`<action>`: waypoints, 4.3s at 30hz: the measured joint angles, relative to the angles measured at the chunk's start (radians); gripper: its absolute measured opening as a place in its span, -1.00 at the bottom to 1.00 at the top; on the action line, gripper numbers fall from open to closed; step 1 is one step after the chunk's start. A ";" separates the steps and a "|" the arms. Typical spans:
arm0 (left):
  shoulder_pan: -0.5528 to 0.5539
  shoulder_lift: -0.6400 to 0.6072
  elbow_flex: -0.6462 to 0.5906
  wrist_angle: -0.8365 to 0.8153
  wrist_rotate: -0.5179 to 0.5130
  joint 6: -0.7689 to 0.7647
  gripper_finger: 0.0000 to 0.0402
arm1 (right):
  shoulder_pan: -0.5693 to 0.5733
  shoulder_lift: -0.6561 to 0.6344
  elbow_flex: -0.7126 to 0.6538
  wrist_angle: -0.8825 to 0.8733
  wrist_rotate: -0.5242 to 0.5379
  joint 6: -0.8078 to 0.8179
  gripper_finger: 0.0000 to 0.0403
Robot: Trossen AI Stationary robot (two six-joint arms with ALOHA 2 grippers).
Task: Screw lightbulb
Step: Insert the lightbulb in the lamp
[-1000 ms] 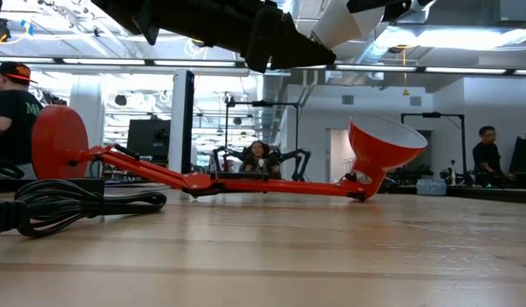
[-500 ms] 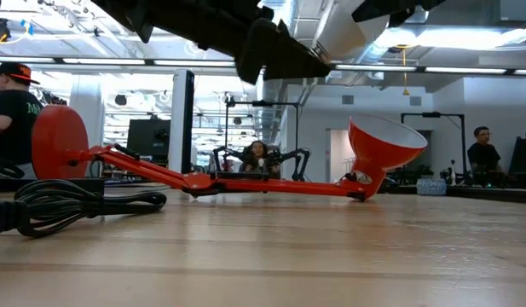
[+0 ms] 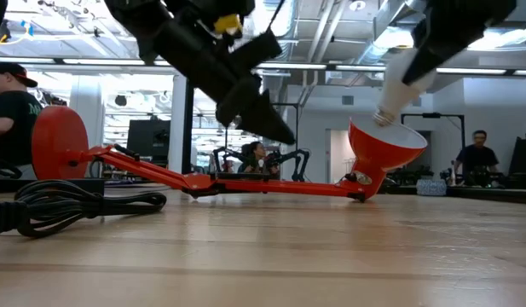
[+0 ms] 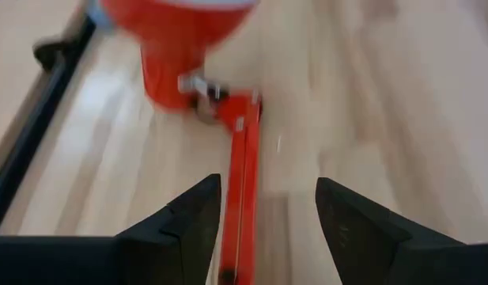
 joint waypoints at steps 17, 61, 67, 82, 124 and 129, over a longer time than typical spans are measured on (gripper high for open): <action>0.020 0.003 -0.117 0.083 0.004 0.075 0.21 | -0.063 0.003 -0.068 -0.039 0.037 0.079 0.45; 0.063 0.166 -0.046 0.114 0.133 0.087 -0.48 | -0.091 0.003 -0.148 0.098 0.091 0.066 0.45; 0.065 0.166 -0.046 0.117 0.135 0.088 -0.59 | -0.124 0.003 -0.148 0.112 0.110 0.175 0.45; 0.049 0.156 -0.046 0.160 0.130 0.107 -0.58 | -0.177 0.011 -0.190 0.180 0.152 0.244 0.45; 0.147 0.165 -0.045 0.112 0.081 0.115 -0.53 | -0.246 -0.005 -0.286 0.303 0.140 0.215 0.45; 0.147 0.165 -0.045 0.113 0.079 0.120 -0.55 | -0.275 -0.005 -0.287 0.359 0.133 0.183 0.45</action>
